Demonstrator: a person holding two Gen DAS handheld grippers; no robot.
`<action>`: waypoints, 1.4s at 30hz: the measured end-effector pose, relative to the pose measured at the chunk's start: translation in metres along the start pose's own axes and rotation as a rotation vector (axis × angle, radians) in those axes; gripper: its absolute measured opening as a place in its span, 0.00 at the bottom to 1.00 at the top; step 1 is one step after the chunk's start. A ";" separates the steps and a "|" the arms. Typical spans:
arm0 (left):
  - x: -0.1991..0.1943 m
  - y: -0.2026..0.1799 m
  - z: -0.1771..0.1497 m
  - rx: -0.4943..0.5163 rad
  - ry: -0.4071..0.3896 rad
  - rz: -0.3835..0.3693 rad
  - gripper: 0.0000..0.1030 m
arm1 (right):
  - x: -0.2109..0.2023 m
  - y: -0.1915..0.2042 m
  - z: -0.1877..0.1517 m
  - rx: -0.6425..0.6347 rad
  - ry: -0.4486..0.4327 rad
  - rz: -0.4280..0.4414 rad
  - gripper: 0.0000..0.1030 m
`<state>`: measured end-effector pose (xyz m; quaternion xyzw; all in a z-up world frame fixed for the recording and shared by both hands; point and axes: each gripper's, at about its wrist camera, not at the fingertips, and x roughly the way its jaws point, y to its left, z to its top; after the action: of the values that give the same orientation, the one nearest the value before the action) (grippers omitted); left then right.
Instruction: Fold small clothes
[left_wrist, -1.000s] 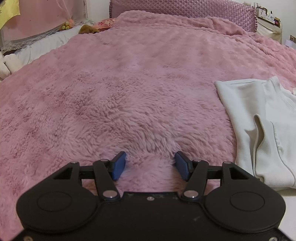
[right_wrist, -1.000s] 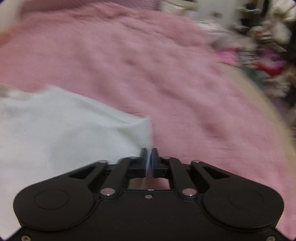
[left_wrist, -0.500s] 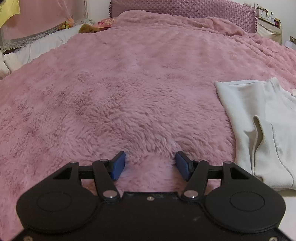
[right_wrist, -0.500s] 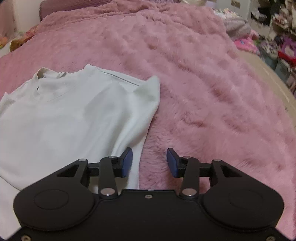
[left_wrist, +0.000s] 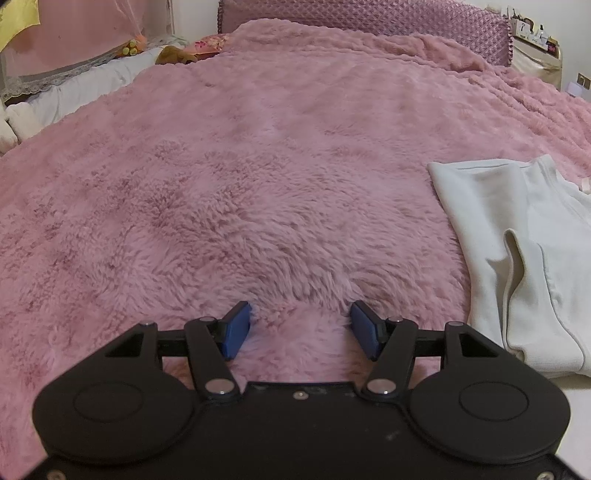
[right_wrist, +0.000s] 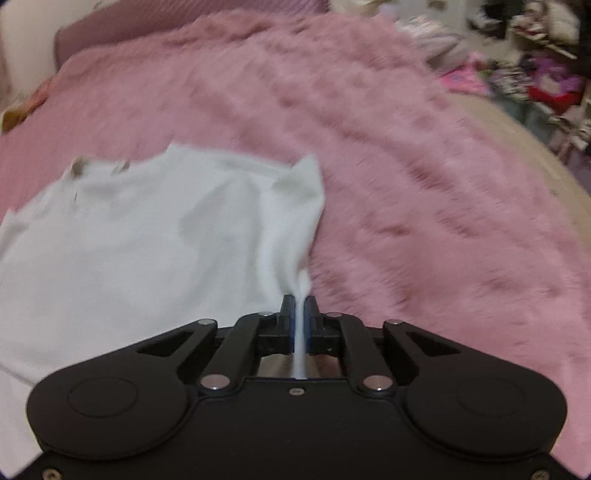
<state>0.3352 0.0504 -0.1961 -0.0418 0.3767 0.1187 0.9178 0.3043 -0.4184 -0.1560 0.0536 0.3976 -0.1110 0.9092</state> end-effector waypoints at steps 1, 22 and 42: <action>0.000 0.000 0.000 0.000 0.000 -0.001 0.59 | -0.005 -0.001 0.000 0.004 -0.017 -0.010 0.00; -0.002 0.002 0.001 0.005 0.002 -0.004 0.60 | 0.028 0.022 0.026 0.033 -0.071 0.056 0.00; 0.000 0.004 0.003 0.003 0.003 -0.014 0.61 | 0.058 0.003 0.024 0.070 -0.073 -0.295 0.02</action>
<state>0.3360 0.0547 -0.1942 -0.0432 0.3781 0.1116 0.9180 0.3602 -0.4293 -0.1826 0.0221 0.3638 -0.2588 0.8946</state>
